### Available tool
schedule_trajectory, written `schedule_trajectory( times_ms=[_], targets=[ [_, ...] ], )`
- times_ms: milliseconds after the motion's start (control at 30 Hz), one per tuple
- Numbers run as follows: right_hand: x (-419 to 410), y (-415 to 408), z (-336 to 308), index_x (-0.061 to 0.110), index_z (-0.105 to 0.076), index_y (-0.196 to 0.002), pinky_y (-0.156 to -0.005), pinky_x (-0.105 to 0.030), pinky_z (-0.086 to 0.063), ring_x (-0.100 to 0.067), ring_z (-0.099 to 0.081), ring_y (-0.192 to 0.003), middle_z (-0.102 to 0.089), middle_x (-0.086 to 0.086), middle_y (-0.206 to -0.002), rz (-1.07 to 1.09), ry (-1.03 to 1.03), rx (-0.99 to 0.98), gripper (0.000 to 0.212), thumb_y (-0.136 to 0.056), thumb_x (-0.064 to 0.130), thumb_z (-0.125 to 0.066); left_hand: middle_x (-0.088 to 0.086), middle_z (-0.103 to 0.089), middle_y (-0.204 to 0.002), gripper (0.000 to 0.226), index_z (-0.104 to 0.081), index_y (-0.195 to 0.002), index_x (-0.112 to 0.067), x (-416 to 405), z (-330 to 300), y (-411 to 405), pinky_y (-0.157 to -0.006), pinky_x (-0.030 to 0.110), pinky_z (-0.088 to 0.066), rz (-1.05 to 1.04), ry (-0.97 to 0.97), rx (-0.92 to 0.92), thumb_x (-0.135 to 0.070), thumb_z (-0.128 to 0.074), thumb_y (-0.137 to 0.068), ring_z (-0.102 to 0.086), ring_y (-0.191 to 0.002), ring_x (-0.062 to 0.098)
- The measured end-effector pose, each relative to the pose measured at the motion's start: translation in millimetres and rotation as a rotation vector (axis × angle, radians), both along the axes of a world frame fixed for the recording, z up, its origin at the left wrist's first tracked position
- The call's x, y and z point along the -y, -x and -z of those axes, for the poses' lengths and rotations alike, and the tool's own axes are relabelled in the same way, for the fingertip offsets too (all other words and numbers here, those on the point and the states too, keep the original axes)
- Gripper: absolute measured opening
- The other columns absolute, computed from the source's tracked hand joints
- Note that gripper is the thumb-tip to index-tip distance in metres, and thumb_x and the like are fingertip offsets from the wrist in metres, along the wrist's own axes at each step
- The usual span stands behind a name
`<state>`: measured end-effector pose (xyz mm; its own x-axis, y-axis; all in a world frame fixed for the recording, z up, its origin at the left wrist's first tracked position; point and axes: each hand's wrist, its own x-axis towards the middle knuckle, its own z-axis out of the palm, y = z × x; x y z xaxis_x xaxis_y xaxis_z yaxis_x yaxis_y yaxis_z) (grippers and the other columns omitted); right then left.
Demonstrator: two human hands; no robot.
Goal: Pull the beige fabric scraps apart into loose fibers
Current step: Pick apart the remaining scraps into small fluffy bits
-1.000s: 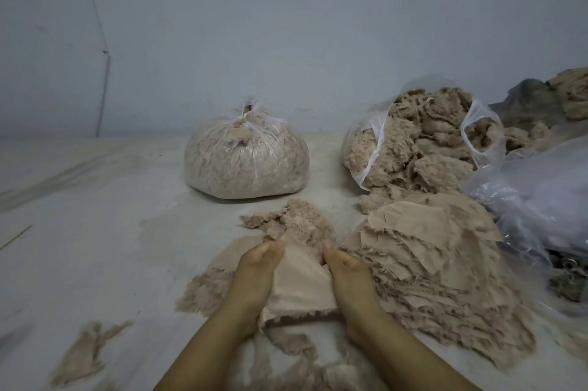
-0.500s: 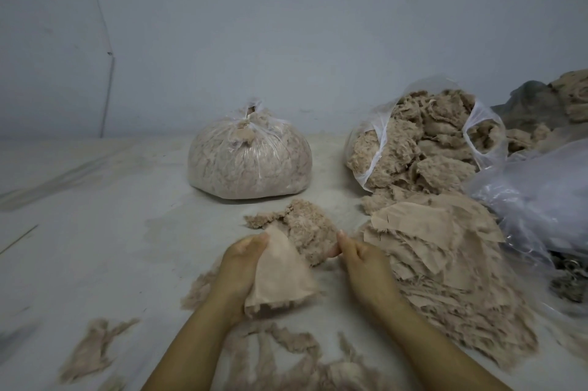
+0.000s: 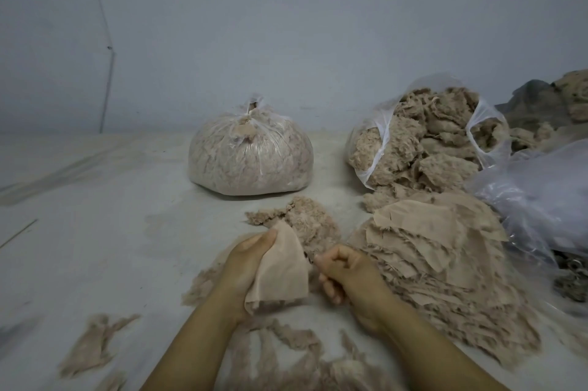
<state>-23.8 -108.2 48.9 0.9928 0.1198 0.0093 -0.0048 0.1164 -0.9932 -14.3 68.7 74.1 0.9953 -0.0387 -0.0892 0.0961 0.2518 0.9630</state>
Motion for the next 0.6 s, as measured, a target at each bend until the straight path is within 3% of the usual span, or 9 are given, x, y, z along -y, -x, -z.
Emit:
schedule_trajectory(
  times_ms=[100,233,333,400,433,533,600],
  targets=[
    [8.8,-3.7,-0.2,0.006,-0.054,-0.073,-0.038,-0.021,-0.034,-0.011,-0.041,-0.038,-0.052,-0.003,-0.049,0.101,-0.034,-0.02,0.02,-0.088,0.015,-0.063,0.019,-0.07,-0.086,0.031,-0.064,-0.11,-0.003,-5.7,-1.5,-0.5,-0.059,0.035,-0.053,0.033,0.087,-0.016,-0.028,-0.057,-0.092,-0.067,-0.074,0.032],
    [0.0,2.0,1.0,0.012,-0.062,-0.079,-0.044,-0.022,-0.04,-0.013,-0.047,-0.046,-0.059,-0.004,-0.058,-0.097,0.027,-0.035,0.026,-0.077,0.037,-0.068,0.018,-0.072,-0.088,0.031,-0.065,-0.109,-0.007,-1.1,0.8,0.4,-0.055,0.033,-0.053,0.03,0.029,-0.024,-0.031,-0.06,-0.09,-0.069,-0.074,0.03],
    [-6.6,6.1,2.9,0.011,-0.065,-0.097,-0.045,-0.021,-0.041,-0.012,-0.05,-0.048,-0.061,-0.003,-0.059,-0.175,0.06,-0.053,0.025,-0.079,0.027,-0.072,0.021,-0.071,-0.084,0.028,-0.066,-0.102,-0.004,3.5,1.3,2.6,-0.059,0.035,-0.054,0.082,0.042,-0.04,-0.029,-0.058,-0.092,-0.068,-0.071,0.032],
    [-4.9,4.4,2.1,0.008,-0.063,-0.083,-0.042,-0.02,-0.038,-0.01,-0.047,-0.042,-0.058,-0.001,-0.053,-0.081,0.04,-0.019,0.01,-0.088,0.016,-0.065,0.018,-0.071,-0.081,0.024,-0.068,-0.096,-0.005,3.5,1.5,2.6,-0.056,0.032,-0.054,0.059,0.031,-0.025,-0.027,-0.058,-0.091,-0.069,-0.069,0.029],
    [-2.8,2.8,1.0,0.008,-0.06,-0.078,-0.042,-0.021,-0.038,-0.01,-0.046,-0.042,-0.057,-0.001,-0.053,-0.013,0.026,-0.007,0.016,-0.091,0.016,-0.061,0.016,-0.072,-0.082,0.023,-0.068,-0.095,-0.006,3.5,1.1,2.6,-0.056,0.031,-0.054,0.034,0.021,-0.014,-0.026,-0.057,-0.092,-0.07,-0.069,0.026],
    [-3.7,3.2,-1.1,0.006,-0.06,-0.085,-0.055,-0.028,-0.05,-0.017,-0.058,-0.059,-0.064,-0.003,-0.066,0.035,0.017,0.032,0.033,-0.096,0.036,-0.05,0.014,-0.072,-0.092,0.027,-0.067,-0.099,-0.006,6.4,3.2,1.4,-0.074,0.041,-0.056,-0.008,-0.137,0.05,-0.029,-0.054,-0.094,-0.068,-0.083,0.028],
    [-12.4,6.7,1.2,0.006,-0.062,-0.095,-0.068,-0.03,-0.055,-0.02,-0.064,-0.072,-0.068,-0.005,-0.077,-0.045,-0.016,0.036,0.032,-0.092,0.037,-0.055,0.017,-0.071,-0.095,0.029,-0.067,-0.094,-0.006,13.0,5.4,5.1,-0.083,0.046,-0.051,0.03,-0.242,0.111,-0.03,-0.051,-0.096,-0.066,-0.088,0.03]
  ],
)
